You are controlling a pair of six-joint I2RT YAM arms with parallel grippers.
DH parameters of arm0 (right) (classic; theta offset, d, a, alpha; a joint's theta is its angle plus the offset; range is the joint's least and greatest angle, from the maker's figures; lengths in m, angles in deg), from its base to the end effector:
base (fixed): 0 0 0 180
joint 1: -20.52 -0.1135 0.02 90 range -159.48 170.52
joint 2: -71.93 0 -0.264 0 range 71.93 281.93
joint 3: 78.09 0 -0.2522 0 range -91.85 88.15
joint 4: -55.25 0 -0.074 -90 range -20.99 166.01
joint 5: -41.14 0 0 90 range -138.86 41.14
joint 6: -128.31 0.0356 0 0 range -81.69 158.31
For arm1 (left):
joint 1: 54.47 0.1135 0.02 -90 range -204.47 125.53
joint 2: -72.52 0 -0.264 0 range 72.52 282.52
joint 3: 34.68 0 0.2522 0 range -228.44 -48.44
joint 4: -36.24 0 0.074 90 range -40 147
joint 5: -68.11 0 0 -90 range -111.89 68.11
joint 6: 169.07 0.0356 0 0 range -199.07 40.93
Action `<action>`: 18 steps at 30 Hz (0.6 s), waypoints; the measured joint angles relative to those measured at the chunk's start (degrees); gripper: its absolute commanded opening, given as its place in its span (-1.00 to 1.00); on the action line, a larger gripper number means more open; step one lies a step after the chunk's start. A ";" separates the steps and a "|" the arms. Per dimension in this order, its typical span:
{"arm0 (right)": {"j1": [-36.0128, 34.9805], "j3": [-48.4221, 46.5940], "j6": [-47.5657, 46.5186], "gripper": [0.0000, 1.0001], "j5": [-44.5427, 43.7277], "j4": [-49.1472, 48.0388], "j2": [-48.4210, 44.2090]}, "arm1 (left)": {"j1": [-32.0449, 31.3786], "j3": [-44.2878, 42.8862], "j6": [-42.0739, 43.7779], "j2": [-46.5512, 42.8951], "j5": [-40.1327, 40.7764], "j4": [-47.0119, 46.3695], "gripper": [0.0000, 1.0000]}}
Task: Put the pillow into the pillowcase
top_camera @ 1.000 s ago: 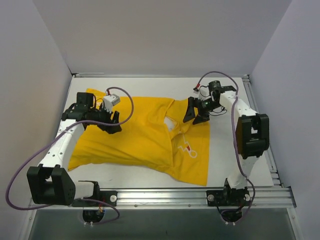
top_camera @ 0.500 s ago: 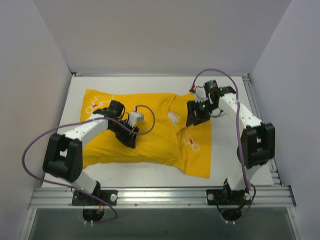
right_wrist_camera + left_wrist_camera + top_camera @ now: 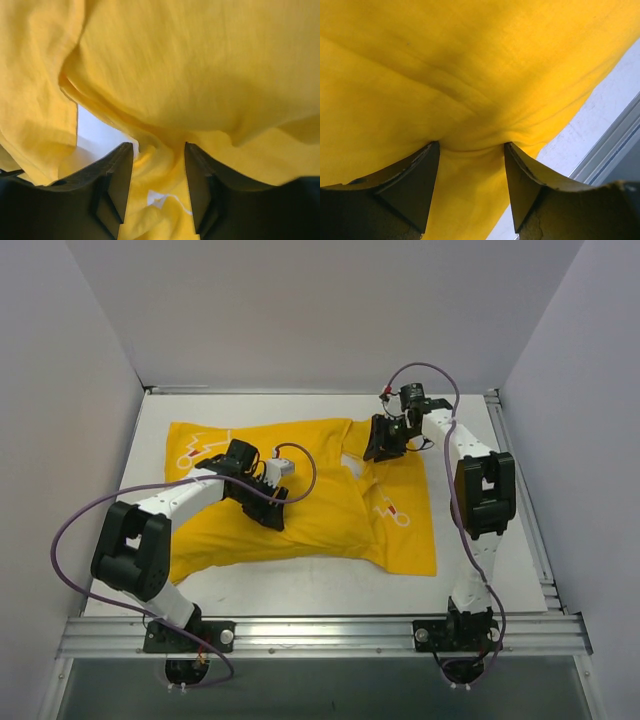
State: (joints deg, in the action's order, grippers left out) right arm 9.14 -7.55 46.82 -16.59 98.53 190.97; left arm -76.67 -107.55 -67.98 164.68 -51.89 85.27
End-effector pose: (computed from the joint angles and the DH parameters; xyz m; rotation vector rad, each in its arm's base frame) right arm 0.4469 0.1093 0.2194 -0.3021 2.4650 0.8478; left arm 0.2773 -0.1324 0.1966 0.9115 2.5624 -0.7747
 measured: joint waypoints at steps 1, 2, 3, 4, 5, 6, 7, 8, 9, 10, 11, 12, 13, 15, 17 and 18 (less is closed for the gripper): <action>-0.22 -0.81 0.26 -0.41 0.09 -0.52 0.39 | 0.00 0.00 -0.17 0.00 0.00 -0.07 0.27; -0.42 -1.49 0.66 -0.45 0.17 -0.98 0.55 | 0.00 0.07 -0.33 0.02 0.02 -0.20 0.27; -0.68 -1.77 0.87 -0.40 0.35 -1.27 0.55 | 0.00 0.17 -0.42 0.00 0.02 -0.42 0.27; -0.96 -2.01 1.11 -0.32 0.63 -1.44 0.55 | 0.00 0.24 -0.46 0.02 0.04 -0.48 0.27; -1.33 -2.19 1.18 -0.21 0.81 -1.57 0.55 | 0.00 0.28 -0.50 0.02 0.04 -0.57 0.27; -1.77 -2.21 1.16 -0.10 0.90 -1.70 0.55 | 0.00 0.31 -0.55 0.02 0.04 -0.68 0.27; -2.25 -2.21 1.03 -0.10 0.90 -1.68 0.55 | 0.00 0.37 -0.57 0.02 0.04 -0.81 0.27; -2.78 -2.21 0.66 -0.13 0.76 -1.64 0.55 | 0.00 0.39 -0.61 0.02 0.02 -0.92 0.27; -3.32 -2.21 0.42 -0.15 0.57 -1.62 0.55 | 0.00 0.39 -0.66 0.00 0.02 -1.03 0.27; -3.80 -2.21 0.31 -0.15 0.33 -1.62 0.55 | 0.00 0.39 -0.83 0.02 0.02 -1.11 0.27; -4.15 -2.23 0.17 -0.14 -0.11 -1.51 0.57 | 0.00 0.39 -0.94 0.00 0.02 -1.25 0.27; -4.55 -2.23 0.00 -0.11 -0.59 -1.22 0.63 | 0.00 0.39 -1.03 0.00 0.00 -1.31 0.27; -4.90 -2.23 -0.26 -0.14 -0.98 -0.90 0.72 | 0.00 0.39 -1.09 0.02 0.00 -1.33 0.27; -5.22 -2.25 -1.01 -0.52 -1.95 -0.20 0.85 | 0.00 0.39 -1.27 0.02 0.00 -1.40 0.27; -5.16 -2.25 -1.73 -0.83 -2.60 0.42 0.87 | 0.00 0.39 -1.31 0.00 0.00 -1.42 0.27; -5.09 -2.25 -1.99 -1.00 -2.71 0.68 0.87 | 0.00 0.39 -1.33 0.00 0.00 -1.44 0.27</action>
State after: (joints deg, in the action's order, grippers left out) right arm 4.05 -9.80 44.84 -19.30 99.21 191.85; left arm -76.67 -107.16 -69.31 164.68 -51.89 83.82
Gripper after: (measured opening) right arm 0.150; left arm 0.633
